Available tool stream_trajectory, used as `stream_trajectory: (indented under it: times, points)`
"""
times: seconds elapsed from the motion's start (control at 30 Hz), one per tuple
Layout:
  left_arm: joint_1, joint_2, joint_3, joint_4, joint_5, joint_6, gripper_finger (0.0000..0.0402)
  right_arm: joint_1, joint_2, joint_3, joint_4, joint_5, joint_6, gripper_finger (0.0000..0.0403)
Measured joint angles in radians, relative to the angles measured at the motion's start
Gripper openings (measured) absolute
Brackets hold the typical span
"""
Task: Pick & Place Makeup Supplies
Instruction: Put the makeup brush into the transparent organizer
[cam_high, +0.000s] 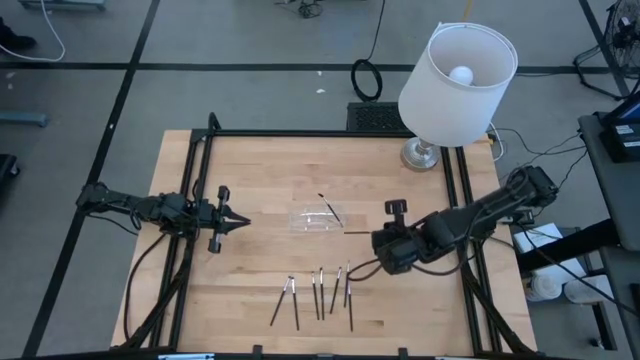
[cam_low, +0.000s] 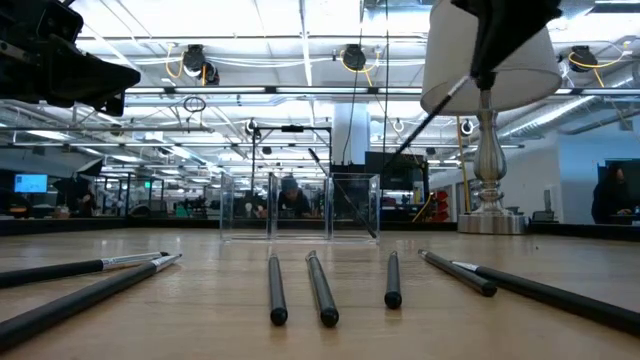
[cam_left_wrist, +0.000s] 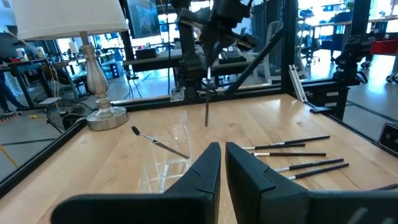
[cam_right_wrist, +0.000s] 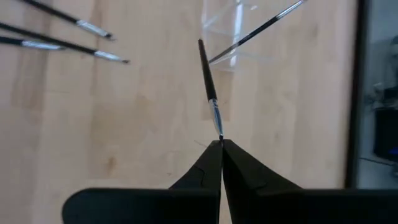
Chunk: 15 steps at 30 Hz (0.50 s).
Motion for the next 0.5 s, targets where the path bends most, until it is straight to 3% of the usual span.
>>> stream_trajectory:
  times: [0.5]
  points:
    - [0.0, 0.0, 0.0, 0.0, 0.0, 0.0, 0.0031, -0.097, 0.0, 0.273, 0.012, 0.141, -0.321, 0.0]
